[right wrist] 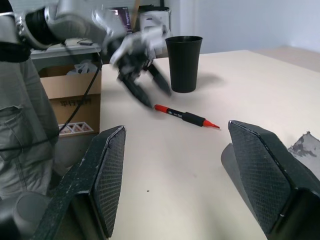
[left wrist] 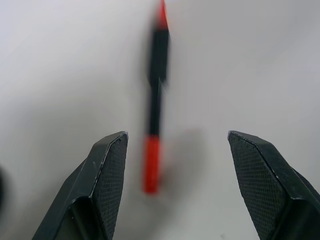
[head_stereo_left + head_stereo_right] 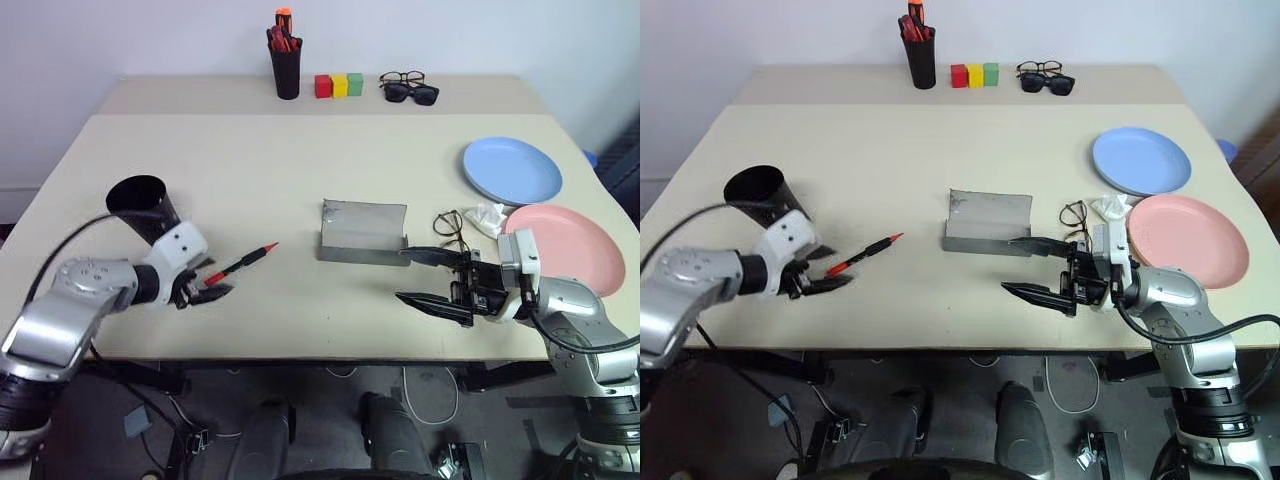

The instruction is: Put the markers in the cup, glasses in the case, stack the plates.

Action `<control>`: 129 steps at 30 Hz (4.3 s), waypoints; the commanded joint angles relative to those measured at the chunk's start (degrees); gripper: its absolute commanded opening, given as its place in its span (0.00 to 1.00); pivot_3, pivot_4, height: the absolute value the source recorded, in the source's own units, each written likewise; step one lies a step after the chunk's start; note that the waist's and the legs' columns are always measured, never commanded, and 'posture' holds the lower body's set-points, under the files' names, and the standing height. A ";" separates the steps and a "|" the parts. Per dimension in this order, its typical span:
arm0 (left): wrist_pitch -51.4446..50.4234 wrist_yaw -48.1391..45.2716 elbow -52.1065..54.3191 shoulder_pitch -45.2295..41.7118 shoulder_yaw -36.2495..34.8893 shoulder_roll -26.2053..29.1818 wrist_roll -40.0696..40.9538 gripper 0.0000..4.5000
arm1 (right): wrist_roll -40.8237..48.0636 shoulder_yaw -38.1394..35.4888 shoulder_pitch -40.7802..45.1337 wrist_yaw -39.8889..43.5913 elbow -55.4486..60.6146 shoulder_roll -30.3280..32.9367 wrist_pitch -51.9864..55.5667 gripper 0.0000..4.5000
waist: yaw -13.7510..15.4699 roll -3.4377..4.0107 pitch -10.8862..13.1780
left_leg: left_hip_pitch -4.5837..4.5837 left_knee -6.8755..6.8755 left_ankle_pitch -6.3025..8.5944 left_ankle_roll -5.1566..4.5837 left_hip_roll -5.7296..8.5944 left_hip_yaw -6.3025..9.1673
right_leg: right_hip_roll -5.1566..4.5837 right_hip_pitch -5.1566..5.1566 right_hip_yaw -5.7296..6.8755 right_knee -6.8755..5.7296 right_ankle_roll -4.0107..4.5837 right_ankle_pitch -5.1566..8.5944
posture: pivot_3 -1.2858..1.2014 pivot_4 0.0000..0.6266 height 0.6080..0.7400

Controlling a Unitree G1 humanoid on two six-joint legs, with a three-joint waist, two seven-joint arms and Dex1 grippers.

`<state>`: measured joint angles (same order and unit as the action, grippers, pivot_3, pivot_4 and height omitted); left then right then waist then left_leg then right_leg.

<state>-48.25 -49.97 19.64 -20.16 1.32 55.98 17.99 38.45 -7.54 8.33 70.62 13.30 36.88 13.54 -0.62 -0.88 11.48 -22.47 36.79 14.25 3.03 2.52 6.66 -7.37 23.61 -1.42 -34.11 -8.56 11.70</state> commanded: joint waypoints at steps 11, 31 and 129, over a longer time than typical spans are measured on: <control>-26.78 2.81 -11.59 -28.10 23.01 -8.00 -4.62 0.72 | 0.72 -3.16 -3.34 -1.48 2.45 0.17 -1.76 0.74 | -0.29 -0.03 0.02 | 0.01 0.01 -0.01 -0.02 -0.03 0.03 | 0.10 0.00 -0.01 -0.10 -0.32 -0.06 | 0.52 0.24 1.00; -25.62 8.11 -22.09 -32.06 28.45 -16.17 -8.26 0.01 | 0.47 -4.26 -8.42 -6.07 5.22 -0.50 -4.98 0.74 | -0.44 0.02 -0.02 | 0.12 0.17 -0.01 -0.01 -0.09 0.05 | 0.15 -0.13 -0.02 -0.15 -0.23 -0.03 | 0.52 0.24 1.00; 49.98 -32.78 -83.14 -55.30 27.26 -41.38 -20.68 0.85 | -11.72 -15.61 -42.60 -30.01 24.33 -11.31 -7.80 0.74 | 0.01 -0.01 0.00 | -0.17 0.24 0.19 -0.35 -0.29 -0.03 | 0.37 -0.03 -0.06 0.15 0.04 -0.07 | 0.52 0.24 1.00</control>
<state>-0.48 -82.00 -62.10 -73.64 29.00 14.57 -0.85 26.99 -21.70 -33.10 41.13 34.69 26.13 7.56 -0.62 -0.89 11.48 -22.64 37.02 14.45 2.66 2.23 6.62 -6.99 23.60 -1.48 -33.97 -8.55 11.64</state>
